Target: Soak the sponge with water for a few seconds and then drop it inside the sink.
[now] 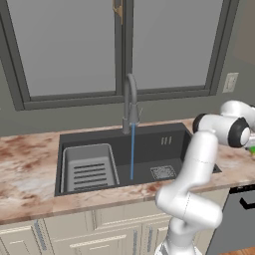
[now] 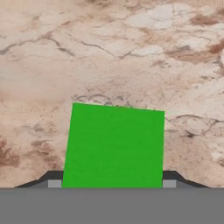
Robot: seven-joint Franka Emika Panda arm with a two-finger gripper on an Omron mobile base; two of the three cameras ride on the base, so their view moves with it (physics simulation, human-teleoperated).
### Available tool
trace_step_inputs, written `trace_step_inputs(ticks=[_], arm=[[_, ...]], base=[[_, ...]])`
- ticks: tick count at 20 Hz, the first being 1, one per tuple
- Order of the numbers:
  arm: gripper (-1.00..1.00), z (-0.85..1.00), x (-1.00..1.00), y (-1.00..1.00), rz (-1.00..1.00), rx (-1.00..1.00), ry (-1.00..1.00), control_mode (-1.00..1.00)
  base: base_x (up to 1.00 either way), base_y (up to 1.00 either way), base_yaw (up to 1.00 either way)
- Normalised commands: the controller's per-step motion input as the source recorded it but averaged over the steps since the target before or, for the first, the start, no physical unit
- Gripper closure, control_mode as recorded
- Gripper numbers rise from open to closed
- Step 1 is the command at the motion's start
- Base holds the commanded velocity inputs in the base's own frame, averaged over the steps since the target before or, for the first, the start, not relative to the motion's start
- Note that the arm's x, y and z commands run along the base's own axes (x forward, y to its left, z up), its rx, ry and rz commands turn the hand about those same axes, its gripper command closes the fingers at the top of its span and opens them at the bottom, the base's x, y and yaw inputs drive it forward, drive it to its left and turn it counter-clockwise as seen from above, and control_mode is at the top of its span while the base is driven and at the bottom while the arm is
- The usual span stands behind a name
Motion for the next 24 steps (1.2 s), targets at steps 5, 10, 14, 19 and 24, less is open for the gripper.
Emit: trace_step_inputs(ticks=[5, 10, 14, 19, 24], arm=[[1.0, 0.47, -0.29, 0.44, 0.0, 0.0, 0.0, -1.0], [1.0, 0.3, -0.29, 0.38, 0.0, 0.0, 0.0, -1.0], [1.0, 0.08, -0.31, 0.45, 0.0, 0.0, 0.0, -1.0], [1.0, 0.0, -0.3, 0.63, 0.01, 0.0, 0.0, -1.0], [1.0, 0.2, -0.15, 0.61, 0.06, -0.01, 0.0, -1.0]], base=[[0.0, 0.0, 0.0], [0.0, 0.0, 0.0], [0.0, 0.0, 0.0], [0.0, 0.0, 0.0], [0.0, 0.0, 0.0]])
